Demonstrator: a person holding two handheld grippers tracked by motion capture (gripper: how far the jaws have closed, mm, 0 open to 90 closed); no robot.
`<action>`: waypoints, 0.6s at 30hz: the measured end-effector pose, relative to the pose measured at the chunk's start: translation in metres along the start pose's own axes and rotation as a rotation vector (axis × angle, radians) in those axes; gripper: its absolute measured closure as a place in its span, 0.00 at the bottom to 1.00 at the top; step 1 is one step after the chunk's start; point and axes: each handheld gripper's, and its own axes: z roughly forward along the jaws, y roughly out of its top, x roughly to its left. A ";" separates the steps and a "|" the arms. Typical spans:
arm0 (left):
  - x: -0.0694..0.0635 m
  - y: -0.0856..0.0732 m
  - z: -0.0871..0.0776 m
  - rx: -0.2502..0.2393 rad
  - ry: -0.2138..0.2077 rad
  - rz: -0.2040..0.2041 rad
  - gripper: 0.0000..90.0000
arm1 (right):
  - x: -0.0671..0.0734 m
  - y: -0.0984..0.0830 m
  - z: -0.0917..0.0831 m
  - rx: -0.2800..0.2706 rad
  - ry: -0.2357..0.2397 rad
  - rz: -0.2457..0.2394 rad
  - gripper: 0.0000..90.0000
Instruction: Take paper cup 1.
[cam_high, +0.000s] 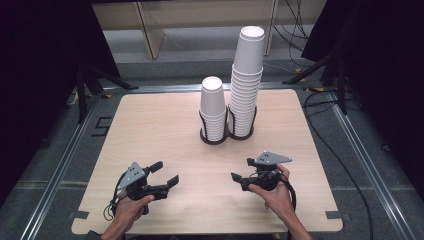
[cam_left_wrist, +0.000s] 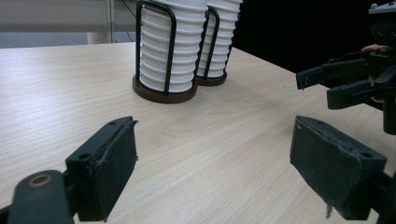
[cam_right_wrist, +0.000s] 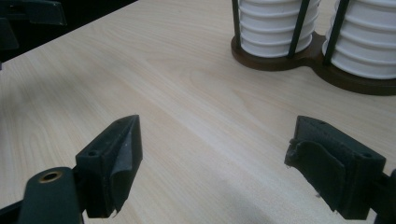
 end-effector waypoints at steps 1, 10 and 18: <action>0.000 0.000 0.000 0.000 0.000 0.000 0.16 | 0.000 0.000 0.000 0.000 0.000 0.000 0.19; 0.001 0.001 -0.002 0.011 0.017 0.012 0.16 | 0.000 0.002 0.000 -0.011 0.008 -0.002 0.19; 0.000 0.000 -0.001 -0.004 0.009 0.012 0.16 | 0.000 0.007 0.000 -0.020 0.007 -0.016 0.20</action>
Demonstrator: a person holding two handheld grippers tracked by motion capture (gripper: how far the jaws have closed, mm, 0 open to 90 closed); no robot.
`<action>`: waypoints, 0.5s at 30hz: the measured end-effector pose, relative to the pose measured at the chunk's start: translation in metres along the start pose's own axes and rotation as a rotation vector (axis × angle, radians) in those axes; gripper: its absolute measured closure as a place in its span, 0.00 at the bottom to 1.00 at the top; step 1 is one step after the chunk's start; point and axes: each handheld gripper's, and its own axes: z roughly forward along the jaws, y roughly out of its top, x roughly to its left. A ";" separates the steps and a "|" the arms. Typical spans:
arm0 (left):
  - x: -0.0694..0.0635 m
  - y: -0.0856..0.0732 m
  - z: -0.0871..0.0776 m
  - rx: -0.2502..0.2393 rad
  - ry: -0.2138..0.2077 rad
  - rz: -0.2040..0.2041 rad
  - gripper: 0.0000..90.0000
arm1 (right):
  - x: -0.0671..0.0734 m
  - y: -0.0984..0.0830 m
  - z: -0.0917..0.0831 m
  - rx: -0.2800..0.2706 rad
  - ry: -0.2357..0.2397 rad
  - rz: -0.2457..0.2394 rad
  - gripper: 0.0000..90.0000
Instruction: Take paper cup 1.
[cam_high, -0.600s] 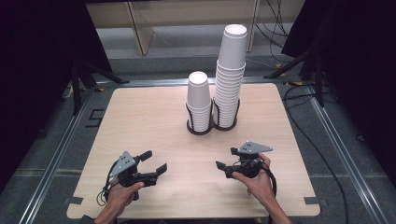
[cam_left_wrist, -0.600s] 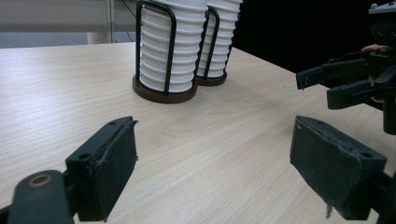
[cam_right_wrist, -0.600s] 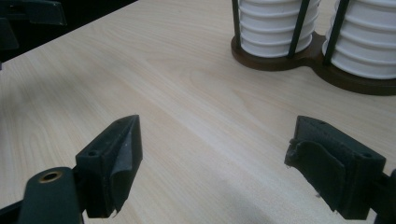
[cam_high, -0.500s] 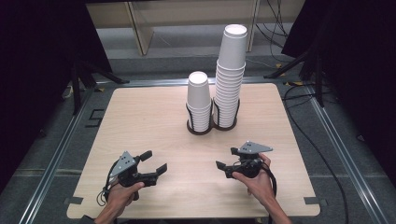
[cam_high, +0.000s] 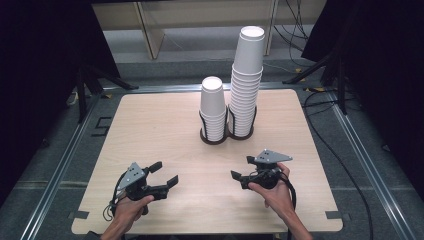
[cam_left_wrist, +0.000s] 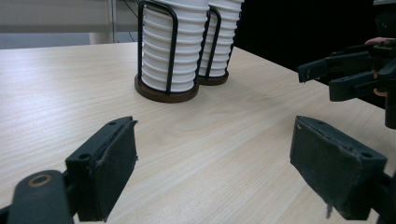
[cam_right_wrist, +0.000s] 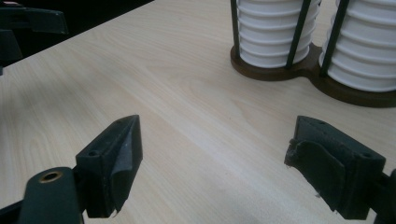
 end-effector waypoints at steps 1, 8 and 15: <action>0.000 0.000 0.000 0.000 0.000 0.001 0.16 | 0.001 0.001 0.000 0.004 -0.002 0.004 0.20; 0.001 0.000 0.000 0.023 0.018 0.018 0.16 | 0.001 0.010 0.002 -0.029 0.010 -0.008 0.21; 0.001 -0.001 0.002 0.010 0.007 0.009 0.16 | 0.003 0.026 -0.001 -0.043 0.005 -0.009 0.22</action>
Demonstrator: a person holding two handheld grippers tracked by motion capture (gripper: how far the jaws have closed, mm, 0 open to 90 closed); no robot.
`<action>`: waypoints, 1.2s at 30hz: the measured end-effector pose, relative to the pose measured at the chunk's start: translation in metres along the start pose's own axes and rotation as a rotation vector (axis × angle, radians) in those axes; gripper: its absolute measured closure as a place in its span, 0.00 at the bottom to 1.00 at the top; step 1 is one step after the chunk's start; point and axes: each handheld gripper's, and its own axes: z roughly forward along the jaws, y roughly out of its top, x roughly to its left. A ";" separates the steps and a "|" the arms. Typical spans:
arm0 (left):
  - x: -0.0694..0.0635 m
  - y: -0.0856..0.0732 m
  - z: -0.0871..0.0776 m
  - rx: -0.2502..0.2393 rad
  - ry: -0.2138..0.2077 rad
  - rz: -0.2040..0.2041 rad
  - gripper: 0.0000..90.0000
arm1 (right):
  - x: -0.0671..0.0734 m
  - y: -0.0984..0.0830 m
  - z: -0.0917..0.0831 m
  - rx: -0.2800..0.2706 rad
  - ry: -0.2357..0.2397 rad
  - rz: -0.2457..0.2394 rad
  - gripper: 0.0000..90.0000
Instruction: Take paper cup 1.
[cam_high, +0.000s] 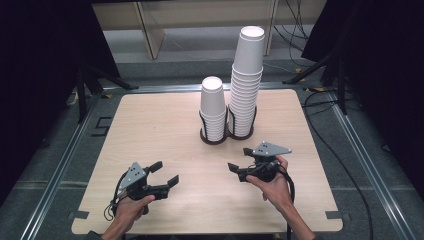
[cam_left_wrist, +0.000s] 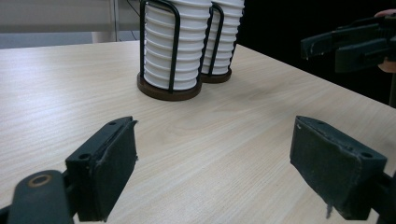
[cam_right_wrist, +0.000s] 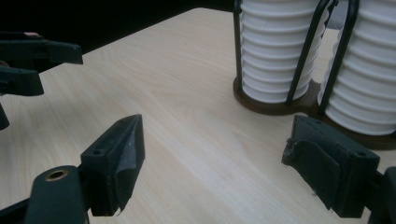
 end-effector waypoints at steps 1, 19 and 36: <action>0.001 0.000 0.000 0.002 0.000 0.014 0.16 | -0.002 0.002 0.000 -0.009 0.000 -0.019 0.22; 0.002 0.000 0.000 -0.003 0.006 0.009 0.16 | -0.006 0.031 0.008 -0.003 0.003 -0.030 0.23; 0.002 0.001 0.000 0.001 0.004 0.011 0.16 | -0.010 0.049 0.012 -0.025 0.016 -0.021 0.23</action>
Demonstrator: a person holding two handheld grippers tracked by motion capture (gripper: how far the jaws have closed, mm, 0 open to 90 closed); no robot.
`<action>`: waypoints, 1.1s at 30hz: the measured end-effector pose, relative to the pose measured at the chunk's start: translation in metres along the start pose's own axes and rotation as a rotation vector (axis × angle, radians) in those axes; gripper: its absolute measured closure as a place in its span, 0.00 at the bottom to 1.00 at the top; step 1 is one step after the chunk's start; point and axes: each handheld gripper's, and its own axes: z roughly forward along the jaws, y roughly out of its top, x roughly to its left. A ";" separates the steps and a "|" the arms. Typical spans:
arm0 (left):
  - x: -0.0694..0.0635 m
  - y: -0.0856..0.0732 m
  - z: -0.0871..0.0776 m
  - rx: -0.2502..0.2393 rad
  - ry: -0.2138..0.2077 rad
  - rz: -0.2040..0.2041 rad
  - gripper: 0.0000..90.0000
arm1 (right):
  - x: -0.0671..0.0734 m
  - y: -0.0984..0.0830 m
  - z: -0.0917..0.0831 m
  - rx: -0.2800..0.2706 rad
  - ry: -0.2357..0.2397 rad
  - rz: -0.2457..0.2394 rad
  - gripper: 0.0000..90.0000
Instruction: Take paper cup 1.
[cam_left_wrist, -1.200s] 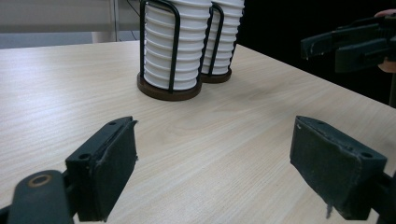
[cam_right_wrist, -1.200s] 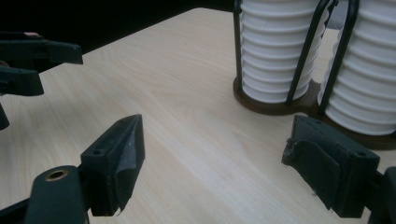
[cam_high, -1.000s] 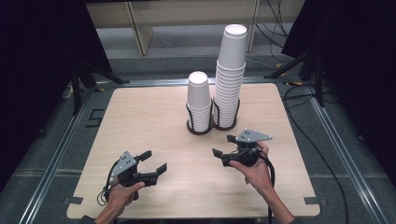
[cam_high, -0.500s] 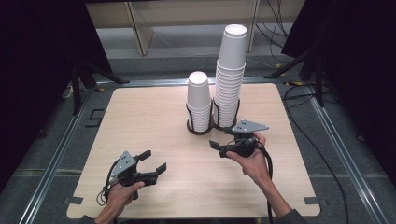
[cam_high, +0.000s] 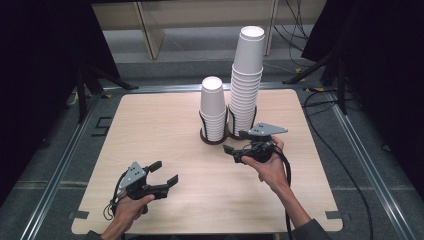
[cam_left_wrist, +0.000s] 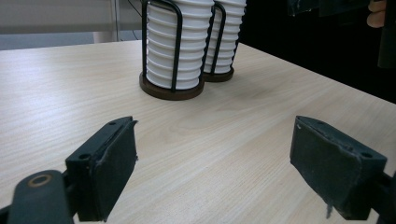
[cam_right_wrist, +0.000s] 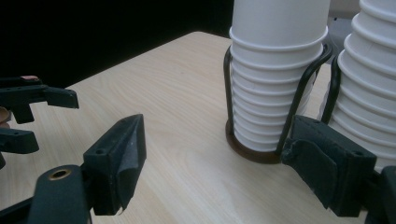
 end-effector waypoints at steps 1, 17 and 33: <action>0.001 0.001 -0.001 0.016 0.009 0.025 0.16 | -0.001 0.001 0.000 -0.017 -0.016 -0.025 0.23; 0.000 0.000 0.000 -0.002 0.001 0.005 0.16 | 0.001 0.018 0.004 -0.025 -0.001 -0.019 0.23; 0.001 0.000 -0.001 0.000 0.004 0.000 0.16 | -0.002 0.059 0.022 -0.092 -0.058 -0.041 0.23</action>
